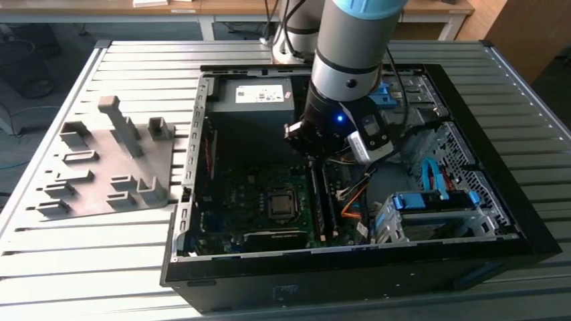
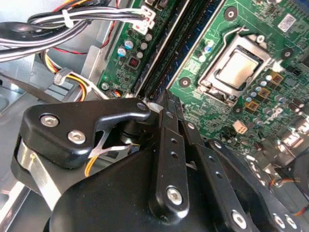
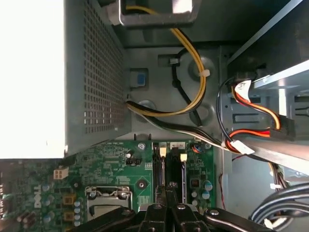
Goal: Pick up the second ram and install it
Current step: 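Press down the second ram until it locks into place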
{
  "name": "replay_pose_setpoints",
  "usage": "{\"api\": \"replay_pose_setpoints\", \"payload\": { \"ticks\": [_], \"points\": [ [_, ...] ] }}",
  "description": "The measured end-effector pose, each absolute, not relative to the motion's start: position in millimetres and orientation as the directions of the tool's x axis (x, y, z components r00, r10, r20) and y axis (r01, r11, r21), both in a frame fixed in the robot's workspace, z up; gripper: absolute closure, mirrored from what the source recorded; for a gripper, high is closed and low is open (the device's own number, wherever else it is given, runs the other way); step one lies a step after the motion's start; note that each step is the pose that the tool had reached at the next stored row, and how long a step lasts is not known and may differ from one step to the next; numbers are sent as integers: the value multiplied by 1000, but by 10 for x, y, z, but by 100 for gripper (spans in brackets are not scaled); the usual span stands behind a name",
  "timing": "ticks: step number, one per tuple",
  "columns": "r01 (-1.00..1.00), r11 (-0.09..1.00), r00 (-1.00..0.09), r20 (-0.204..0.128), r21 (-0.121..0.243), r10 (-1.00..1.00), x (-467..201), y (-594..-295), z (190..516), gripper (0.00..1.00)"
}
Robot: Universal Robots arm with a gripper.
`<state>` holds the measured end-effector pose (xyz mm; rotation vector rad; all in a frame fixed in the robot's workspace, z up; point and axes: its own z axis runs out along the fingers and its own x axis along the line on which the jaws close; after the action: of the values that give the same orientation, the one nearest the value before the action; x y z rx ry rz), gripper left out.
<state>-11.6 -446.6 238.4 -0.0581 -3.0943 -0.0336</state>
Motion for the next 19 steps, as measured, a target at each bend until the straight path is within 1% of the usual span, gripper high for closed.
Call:
{"api": "replay_pose_setpoints", "payload": {
  "ticks": [10,16,19],
  "points": [
    [38,999,-998,47,20,37,-125,-4437,2204,90],
    [38,999,-998,47,18,37,-125,-4437,2173,90],
    [38,999,-998,44,21,37,-124,-4434,2209,90]
  ]
}}
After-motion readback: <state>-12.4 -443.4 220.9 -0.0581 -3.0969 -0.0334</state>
